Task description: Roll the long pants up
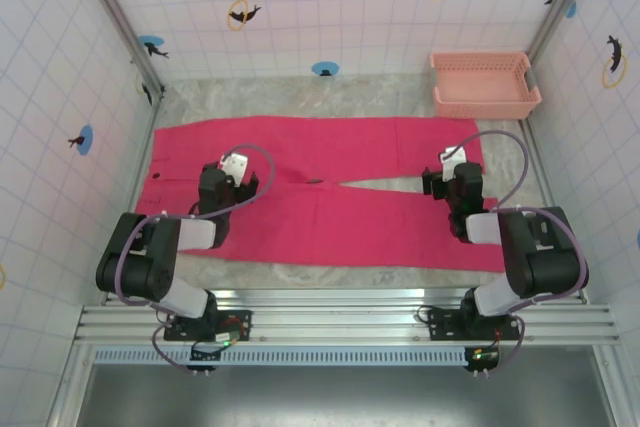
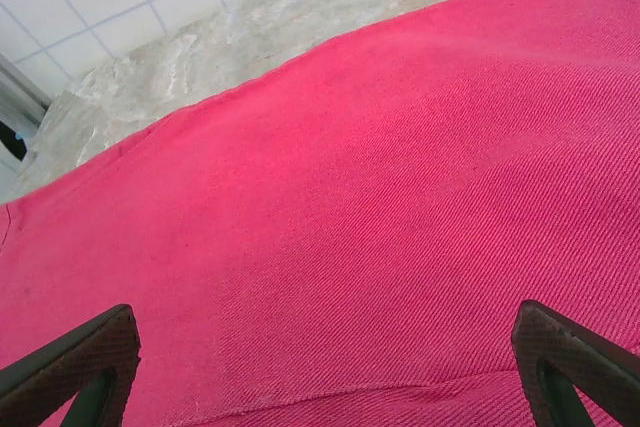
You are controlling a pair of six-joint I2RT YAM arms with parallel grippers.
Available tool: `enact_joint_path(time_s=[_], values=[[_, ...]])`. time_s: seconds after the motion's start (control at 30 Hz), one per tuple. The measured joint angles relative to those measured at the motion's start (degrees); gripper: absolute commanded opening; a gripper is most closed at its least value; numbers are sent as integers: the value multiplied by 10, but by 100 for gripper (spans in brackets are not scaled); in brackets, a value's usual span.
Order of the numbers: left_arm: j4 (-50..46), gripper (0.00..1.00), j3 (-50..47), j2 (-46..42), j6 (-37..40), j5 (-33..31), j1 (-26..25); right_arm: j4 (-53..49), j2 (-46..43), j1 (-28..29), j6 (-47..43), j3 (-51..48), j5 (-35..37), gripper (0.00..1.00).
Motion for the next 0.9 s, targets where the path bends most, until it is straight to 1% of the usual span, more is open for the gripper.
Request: enact_joint_path(time_s=[0.57,0.6,0.63,0.67,0.73,0.77,0.83,0.9], values=[[0,97,0,0,0,0,0,0,0,1,0,0,2,100],[-7,97,3,-2,0,-3,-1,-19,-3,3,0,7,9,100],[-39,98,13,-9,0,-9,-1,-68,-12,8,0,24,20,100],[-96,97,36,-24,0,-15,-1,-145,-24,15,4,61,33,100],[-229,98,122,-48,0,-34,-3,-293,-35,32,6,172,48,100],[-306,97,193,-53,0,-47,-3,-365,-37,49,0,245,59,100],[-426,98,334,-53,3,-76,-5,-456,-50,104,-20,349,80,100],[-545,97,467,-53,10,-113,-5,-532,-83,189,-38,406,92,100]])
